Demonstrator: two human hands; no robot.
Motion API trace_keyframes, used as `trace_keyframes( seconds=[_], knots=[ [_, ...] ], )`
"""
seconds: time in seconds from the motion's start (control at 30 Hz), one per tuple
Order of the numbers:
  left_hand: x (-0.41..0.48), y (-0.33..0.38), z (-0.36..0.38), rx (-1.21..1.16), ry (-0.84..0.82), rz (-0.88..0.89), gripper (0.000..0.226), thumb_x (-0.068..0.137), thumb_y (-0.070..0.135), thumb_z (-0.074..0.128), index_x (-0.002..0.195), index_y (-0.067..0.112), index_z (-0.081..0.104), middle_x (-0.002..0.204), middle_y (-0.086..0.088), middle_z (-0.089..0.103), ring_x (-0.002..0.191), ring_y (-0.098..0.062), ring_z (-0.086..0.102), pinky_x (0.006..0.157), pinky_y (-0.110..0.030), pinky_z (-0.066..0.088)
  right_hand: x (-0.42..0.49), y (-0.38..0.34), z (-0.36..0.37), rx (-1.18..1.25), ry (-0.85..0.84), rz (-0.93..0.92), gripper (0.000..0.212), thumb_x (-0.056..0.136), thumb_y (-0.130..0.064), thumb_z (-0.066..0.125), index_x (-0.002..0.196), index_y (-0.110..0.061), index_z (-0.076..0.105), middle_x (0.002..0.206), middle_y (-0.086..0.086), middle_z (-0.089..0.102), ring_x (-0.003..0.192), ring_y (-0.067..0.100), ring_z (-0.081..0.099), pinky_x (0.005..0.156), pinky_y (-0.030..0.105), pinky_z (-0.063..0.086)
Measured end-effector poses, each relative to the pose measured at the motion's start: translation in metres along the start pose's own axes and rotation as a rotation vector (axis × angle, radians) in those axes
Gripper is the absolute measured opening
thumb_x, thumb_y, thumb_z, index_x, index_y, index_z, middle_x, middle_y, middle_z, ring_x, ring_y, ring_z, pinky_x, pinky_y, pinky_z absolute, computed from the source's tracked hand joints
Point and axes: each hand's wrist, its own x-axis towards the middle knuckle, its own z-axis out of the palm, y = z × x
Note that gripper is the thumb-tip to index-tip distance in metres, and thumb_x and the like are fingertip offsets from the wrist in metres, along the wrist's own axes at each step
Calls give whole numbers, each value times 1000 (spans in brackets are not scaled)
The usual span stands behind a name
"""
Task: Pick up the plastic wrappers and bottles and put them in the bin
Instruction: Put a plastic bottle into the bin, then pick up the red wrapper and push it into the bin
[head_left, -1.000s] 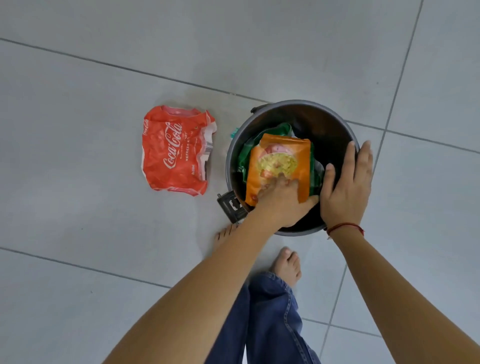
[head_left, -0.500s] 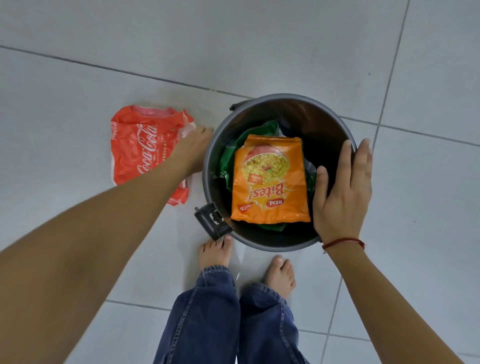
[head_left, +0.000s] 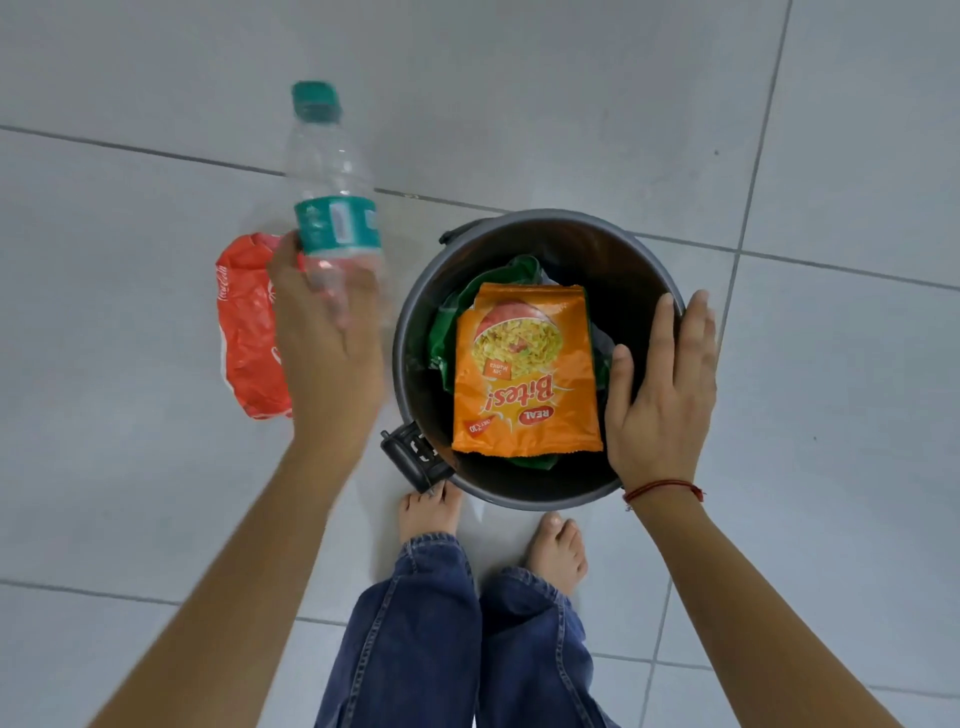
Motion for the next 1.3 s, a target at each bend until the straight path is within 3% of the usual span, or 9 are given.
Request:
trace_keyframes(
  seconds=[0.13, 0.23, 0.37, 0.53, 0.7, 0.8, 0.9, 1.07, 1.3],
  knots=[
    [-75, 53, -63, 17, 538, 222, 36, 97, 38, 32, 133, 33, 34, 99, -22, 64, 98, -38, 59, 102, -53, 23, 0, -1, -1, 39, 1, 2, 51, 99, -30, 31, 145, -9, 26, 154, 19, 21, 142, 33, 19, 111, 35, 17],
    [-145, 138, -151, 153, 924, 316, 49, 92, 44, 46, 135, 20, 40, 114, -7, 55, 112, -27, 48, 108, -56, 8, -1, 0, 0, 61, 15, -6, 50, 100, -28, 31, 145, -8, 26, 154, 19, 22, 142, 33, 19, 112, 34, 17],
    [-135, 177, -145, 300, 511, 277, 68, 93, 36, 49, 149, 18, 16, 156, -17, 17, 144, -35, 10, 114, -52, -2, -1, 1, 2, 61, 18, 0, 49, 100, -28, 34, 145, -8, 27, 154, 20, 21, 142, 34, 20, 113, 37, 19],
    [-75, 188, -130, 488, 238, 302, 78, 97, 46, 31, 146, 14, -20, 155, -12, -26, 140, -32, -25, 114, -52, -8, -1, 2, 2, 52, 11, -3, 50, 100, -27, 35, 145, -9, 25, 155, 19, 19, 142, 34, 19, 113, 34, 16],
    [-77, 203, -158, 470, 193, 326, 77, 95, 45, 35, 149, 14, -10, 158, -13, -15, 143, -30, -18, 112, -55, -12, -1, 0, 2, 31, 7, 6, 50, 100, -28, 35, 145, -9, 25, 154, 19, 19, 142, 34, 19, 113, 41, 21],
    [-103, 188, -184, 30, 445, 681, 56, 95, 28, 45, 146, 12, 26, 152, -14, 30, 139, -24, 27, 113, -43, 25, -1, 0, 1, 30, -3, 12, 51, 100, -29, 34, 146, -9, 24, 155, 19, 18, 142, 34, 19, 113, 45, 23],
    [-120, 156, -215, -414, 693, 906, 33, 93, 14, 43, 122, 4, 55, 112, -7, 64, 98, -9, 59, 85, -15, 45, -3, 1, 2, 31, -1, 6, 51, 100, -29, 34, 146, -9, 24, 155, 19, 19, 142, 35, 19, 113, 45, 23],
    [-56, 99, -242, -846, 1108, 406, 29, 96, 21, 41, 109, 1, 58, 101, -9, 63, 90, -18, 59, 78, -30, 50, -2, 3, 3, 28, 14, -3, 52, 100, -30, 33, 146, -8, 25, 154, 20, 19, 142, 34, 19, 114, 42, 21],
    [26, 37, -183, 136, 446, -38, 90, 87, 54, 50, 150, 10, 2, 157, -20, -1, 143, -40, 1, 113, -56, 14, -3, 5, 3, 43, 25, -21, 53, 99, -32, 34, 146, -8, 24, 155, 20, 17, 143, 34, 16, 114, 36, 16]
  ],
)
